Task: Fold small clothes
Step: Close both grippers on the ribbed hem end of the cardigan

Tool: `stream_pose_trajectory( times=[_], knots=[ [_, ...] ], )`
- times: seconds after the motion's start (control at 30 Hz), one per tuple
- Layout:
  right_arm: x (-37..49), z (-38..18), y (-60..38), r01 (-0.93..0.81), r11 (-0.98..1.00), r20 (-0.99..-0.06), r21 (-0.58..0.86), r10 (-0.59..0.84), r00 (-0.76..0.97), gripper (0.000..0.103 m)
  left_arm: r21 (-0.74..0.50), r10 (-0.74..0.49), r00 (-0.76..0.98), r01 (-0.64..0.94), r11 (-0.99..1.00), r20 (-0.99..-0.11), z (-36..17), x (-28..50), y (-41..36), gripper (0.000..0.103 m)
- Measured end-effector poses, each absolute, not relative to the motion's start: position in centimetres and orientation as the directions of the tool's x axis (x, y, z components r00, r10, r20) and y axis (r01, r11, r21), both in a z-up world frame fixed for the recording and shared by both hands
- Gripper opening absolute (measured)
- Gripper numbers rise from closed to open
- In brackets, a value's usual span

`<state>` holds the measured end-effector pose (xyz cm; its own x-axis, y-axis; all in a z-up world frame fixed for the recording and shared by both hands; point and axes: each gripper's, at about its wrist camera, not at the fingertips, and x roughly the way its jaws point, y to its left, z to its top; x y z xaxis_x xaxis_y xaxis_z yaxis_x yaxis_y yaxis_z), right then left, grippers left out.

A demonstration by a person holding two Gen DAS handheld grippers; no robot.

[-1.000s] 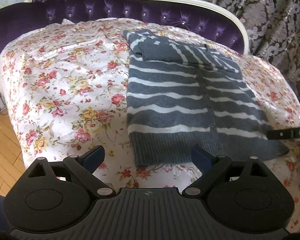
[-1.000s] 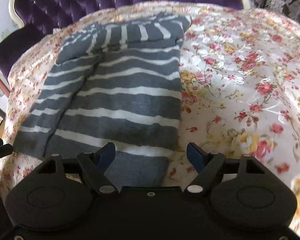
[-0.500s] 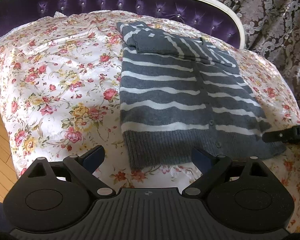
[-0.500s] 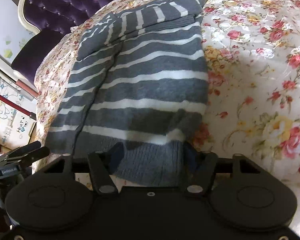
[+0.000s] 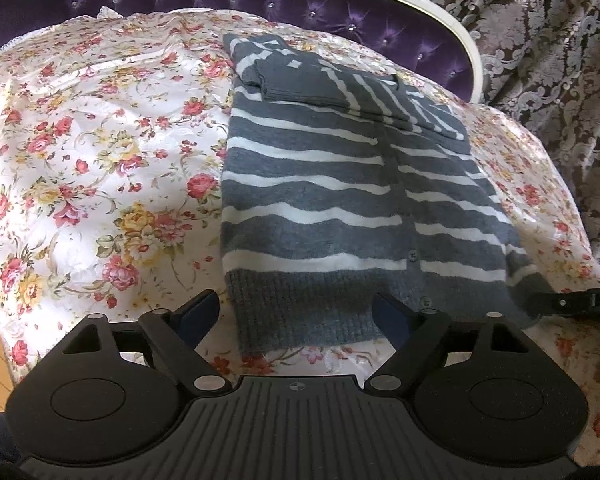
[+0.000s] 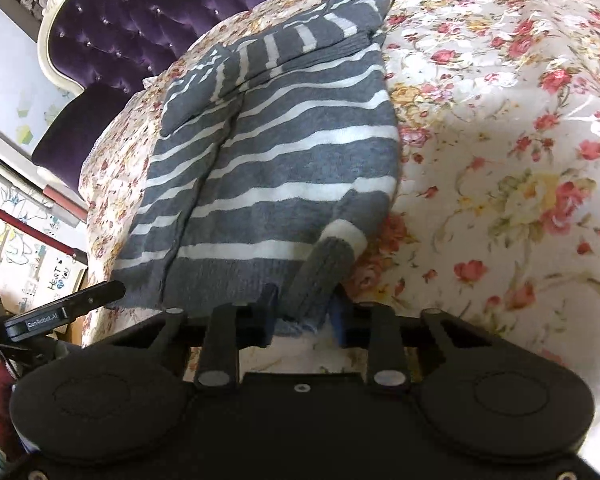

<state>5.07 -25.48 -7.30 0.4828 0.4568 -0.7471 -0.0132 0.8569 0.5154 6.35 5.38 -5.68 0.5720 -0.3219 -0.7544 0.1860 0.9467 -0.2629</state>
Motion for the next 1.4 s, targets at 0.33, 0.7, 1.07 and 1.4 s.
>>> stream_pose_trajectory(
  times=[0.33, 0.7, 1.07, 1.4],
  knots=[
    [3.3, -5.9, -25.8, -0.036, 0.878, -0.692, 0.477, 0.401, 0.600, 0.016, -0.267, -0.314, 0.570, 0.168, 0.949, -0.759, -5.6, 6.2, 5.9, 0.083],
    [2.5, -5.7, -26.1, -0.025, 0.879, -0.678, 0.476, 0.385, 0.626, 0.016, -0.353, -0.370, 0.557, 0.143, 0.925, -0.744, -5.8, 6.6, 6.2, 0.056],
    [1.8, -5.6, -26.3, -0.014, 0.875, -0.665, 0.484, 0.378, 0.645, 0.015, -0.420, -0.380, 0.592, 0.076, 0.905, -0.711, -6.3, 6.8, 7.6, 0.012],
    [2.0, -4.2, -27.2, -0.032, 0.850, -0.585, 0.526, 0.389, 0.712, 0.015, -0.498, -0.415, 0.700, 0.097, 0.862, -0.581, -3.5, 6.7, 8.8, 0.005]
  ],
)
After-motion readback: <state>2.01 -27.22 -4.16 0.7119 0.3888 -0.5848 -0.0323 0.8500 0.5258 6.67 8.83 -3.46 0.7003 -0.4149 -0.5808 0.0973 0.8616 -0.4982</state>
